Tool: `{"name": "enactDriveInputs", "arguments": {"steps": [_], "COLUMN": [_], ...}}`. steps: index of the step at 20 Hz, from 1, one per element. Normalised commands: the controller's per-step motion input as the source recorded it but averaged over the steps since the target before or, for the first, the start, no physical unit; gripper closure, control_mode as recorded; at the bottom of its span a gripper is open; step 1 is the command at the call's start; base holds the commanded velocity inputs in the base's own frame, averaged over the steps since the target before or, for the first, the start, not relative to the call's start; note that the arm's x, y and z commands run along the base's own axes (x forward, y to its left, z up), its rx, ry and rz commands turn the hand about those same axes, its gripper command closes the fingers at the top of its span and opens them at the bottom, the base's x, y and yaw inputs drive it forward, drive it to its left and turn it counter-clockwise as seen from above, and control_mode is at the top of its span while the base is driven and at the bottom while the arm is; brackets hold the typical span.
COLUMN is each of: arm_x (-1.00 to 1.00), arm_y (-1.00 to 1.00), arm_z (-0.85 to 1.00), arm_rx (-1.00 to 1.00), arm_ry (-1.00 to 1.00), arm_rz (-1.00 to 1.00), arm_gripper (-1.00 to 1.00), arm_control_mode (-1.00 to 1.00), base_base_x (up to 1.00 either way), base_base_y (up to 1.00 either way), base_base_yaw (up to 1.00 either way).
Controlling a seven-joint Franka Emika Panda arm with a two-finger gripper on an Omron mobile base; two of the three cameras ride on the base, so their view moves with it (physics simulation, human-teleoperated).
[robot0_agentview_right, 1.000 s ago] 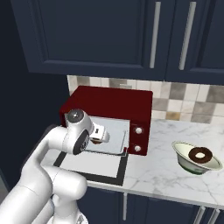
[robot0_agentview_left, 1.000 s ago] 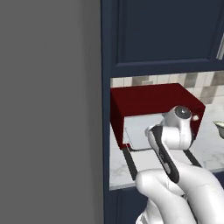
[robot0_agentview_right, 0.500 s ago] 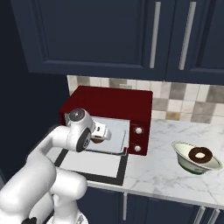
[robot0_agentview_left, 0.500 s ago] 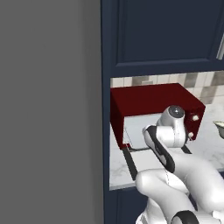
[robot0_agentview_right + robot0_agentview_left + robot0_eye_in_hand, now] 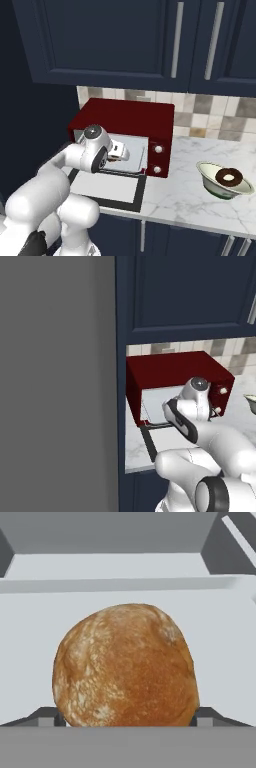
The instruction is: Pick up the heated bread from the toaster oven and place it in the bowl. Then move the bread bowl to the dining counter.
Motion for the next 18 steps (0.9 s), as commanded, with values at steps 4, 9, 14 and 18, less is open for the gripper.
{"name": "enactDriveInputs", "arguments": {"steps": [4, 9, 14, 18], "arm_x": [0.0, -0.37, -1.0, -1.0], "arm_y": [0.0, -0.07, -0.41, -0.58], "arm_z": [0.0, 0.24, 0.92, 0.99], "arm_rx": [0.0, 0.0, 0.03, 0.02], "arm_ry": [0.0, 0.0, -0.01, -0.01], "arm_rz": [0.0, 0.0, -0.03, -0.04], "arm_gripper": [1.0, 1.0, 1.0, 1.0], "arm_control_mode": [-1.0, -1.0, -1.0, -1.0], "base_base_x": [0.0, 0.0, 0.0, 0.0], "base_base_y": [0.0, 0.0, 0.0, 0.0], "base_base_yaw": [0.0, 0.0, 0.0, 0.0]}}
